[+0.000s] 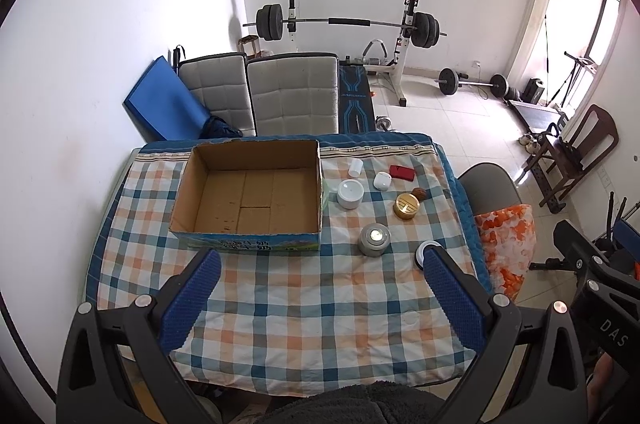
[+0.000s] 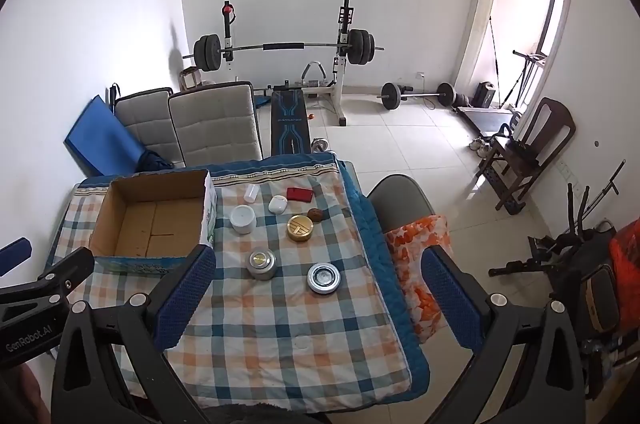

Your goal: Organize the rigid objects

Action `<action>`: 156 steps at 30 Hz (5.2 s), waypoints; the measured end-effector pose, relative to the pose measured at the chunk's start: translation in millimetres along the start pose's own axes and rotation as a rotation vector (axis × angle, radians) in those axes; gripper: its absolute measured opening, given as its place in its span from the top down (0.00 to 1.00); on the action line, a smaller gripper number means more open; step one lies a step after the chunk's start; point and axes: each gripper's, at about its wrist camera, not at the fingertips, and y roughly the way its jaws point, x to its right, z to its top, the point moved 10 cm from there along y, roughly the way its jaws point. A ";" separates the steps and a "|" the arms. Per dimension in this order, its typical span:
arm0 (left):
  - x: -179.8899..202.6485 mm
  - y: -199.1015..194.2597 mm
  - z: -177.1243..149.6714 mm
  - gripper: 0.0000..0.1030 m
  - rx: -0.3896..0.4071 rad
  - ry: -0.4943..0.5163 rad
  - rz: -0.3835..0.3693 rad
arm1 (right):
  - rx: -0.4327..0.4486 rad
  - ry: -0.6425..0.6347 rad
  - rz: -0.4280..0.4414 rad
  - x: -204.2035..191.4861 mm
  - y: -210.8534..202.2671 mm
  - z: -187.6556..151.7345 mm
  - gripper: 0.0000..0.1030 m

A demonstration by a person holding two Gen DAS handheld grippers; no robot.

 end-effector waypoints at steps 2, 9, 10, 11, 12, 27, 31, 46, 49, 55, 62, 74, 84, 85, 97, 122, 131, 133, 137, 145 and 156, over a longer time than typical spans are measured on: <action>-0.3 0.0 -0.1 0.00 0.000 -0.001 0.000 | -0.001 -0.004 0.000 -1.9 -2.1 1.1 0.00; 1.8 -1.3 1.8 0.00 0.005 -0.001 0.004 | 0.001 -0.009 -0.001 -0.5 -1.5 0.6 0.00; 2.0 -1.7 1.8 0.00 0.005 -0.002 0.002 | 0.001 -0.011 -0.002 -0.3 -1.0 0.5 0.00; 1.8 -1.4 1.5 0.00 0.006 -0.001 0.003 | 0.002 -0.005 -0.001 -4.4 -0.6 -2.0 0.00; 2.3 -2.2 2.2 0.00 0.008 0.000 0.003 | 0.003 -0.001 -0.002 -3.5 -2.6 -0.5 0.00; 3.0 -3.0 0.8 0.00 0.010 -0.001 0.002 | -0.003 0.003 0.000 2.3 1.6 1.1 0.00; 3.0 -3.1 0.8 0.00 0.010 -0.001 0.002 | -0.032 0.015 0.018 -0.4 2.8 -2.1 0.00; 7.7 -3.3 0.0 0.00 -0.007 -0.010 -0.005 | 0.064 -0.021 -0.047 1.2 4.9 11.0 0.00; 14.3 -2.1 12.8 0.00 -0.024 -0.014 -0.007 | 0.050 -0.008 -0.042 2.6 10.6 12.7 0.00; 17.8 33.4 24.3 0.00 -0.049 -0.021 0.011 | -0.063 0.060 0.005 15.4 50.5 7.0 0.00; 39.1 141.0 7.2 0.00 -0.226 0.050 0.001 | -0.301 0.104 0.067 27.5 180.8 -28.0 0.00; 108.7 364.2 -51.9 0.00 -0.654 0.112 -0.066 | -0.809 0.132 -0.056 96.7 416.4 -181.7 0.07; 112.0 433.0 -92.1 0.00 -0.785 0.145 -0.008 | -0.932 0.282 -0.007 89.8 468.9 -230.1 0.24; 113.5 436.1 -95.6 0.00 -0.794 0.144 -0.015 | -0.941 0.279 -0.019 92.2 464.9 -231.0 0.24; 120.4 475.5 -146.7 0.32 -0.869 0.160 -0.042 | -0.985 0.212 -0.054 82.0 454.1 -236.0 0.24; 85.9 437.2 -184.9 0.33 -0.763 0.152 -0.053 | -0.985 0.188 0.057 63.1 488.0 -232.0 0.25; 74.2 381.5 -172.2 0.33 -0.681 0.107 -0.115 | -0.922 0.149 0.120 45.8 443.1 -191.7 0.25; 65.2 367.4 -160.0 0.33 -0.649 0.092 -0.127 | -0.896 0.132 0.142 40.4 431.0 -173.1 0.25; 53.9 338.3 -107.2 0.33 -0.574 0.031 -0.154 | -0.836 0.095 0.197 11.9 404.2 -130.2 0.25; 26.3 289.1 48.3 0.33 -0.449 -0.056 -0.107 | -0.703 -0.001 0.336 -89.1 364.1 -61.1 0.25; -147.5 329.2 77.8 0.33 -0.489 -0.135 -0.031 | -0.654 -0.092 0.378 -273.3 411.0 -15.1 0.25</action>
